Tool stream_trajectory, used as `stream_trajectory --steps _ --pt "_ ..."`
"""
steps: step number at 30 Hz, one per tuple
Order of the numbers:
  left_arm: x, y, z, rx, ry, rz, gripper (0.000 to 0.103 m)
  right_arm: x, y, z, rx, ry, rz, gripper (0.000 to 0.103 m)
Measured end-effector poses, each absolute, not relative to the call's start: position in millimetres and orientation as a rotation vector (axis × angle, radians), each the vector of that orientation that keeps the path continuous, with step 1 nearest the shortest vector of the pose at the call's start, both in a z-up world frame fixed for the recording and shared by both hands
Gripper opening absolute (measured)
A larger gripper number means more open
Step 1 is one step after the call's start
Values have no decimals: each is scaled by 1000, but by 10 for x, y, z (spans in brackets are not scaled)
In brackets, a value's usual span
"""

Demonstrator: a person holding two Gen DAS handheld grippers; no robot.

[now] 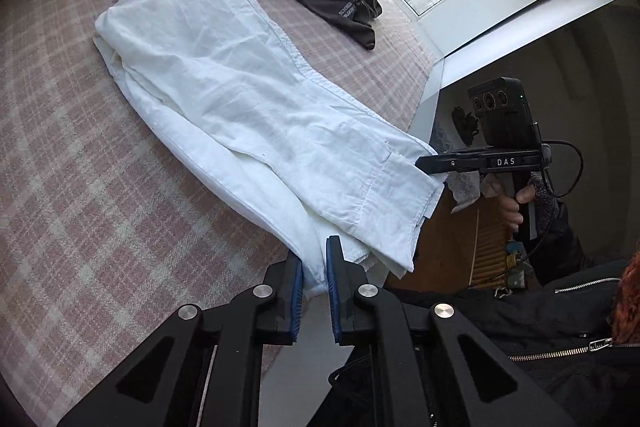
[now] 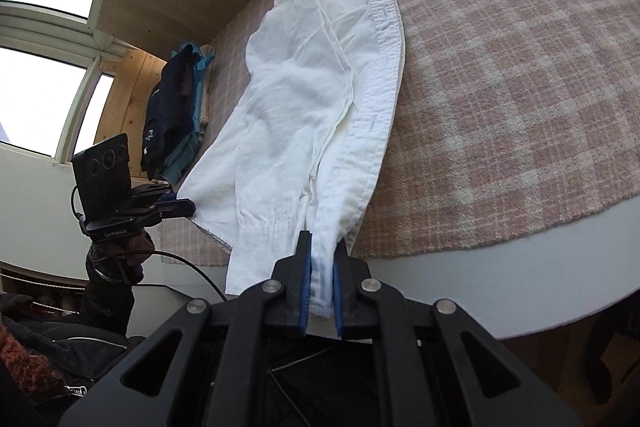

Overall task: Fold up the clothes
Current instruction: 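Lift the hem with both grippers and fold it toward the collar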

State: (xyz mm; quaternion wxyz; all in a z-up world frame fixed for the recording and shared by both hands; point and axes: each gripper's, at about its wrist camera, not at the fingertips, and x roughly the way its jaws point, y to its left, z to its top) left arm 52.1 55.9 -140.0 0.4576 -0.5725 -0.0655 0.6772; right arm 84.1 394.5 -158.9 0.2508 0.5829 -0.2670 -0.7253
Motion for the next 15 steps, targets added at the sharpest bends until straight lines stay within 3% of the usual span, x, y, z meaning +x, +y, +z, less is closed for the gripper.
stream_trajectory --steps 7,15 --pt "157 316 -1088 -1326 -299 1698 10 371 4120 -1306 1451 -942 -1926 9" --pt "279 296 -1021 -1340 -242 1639 10 250 4113 -1288 1593 -849 -1861 9"
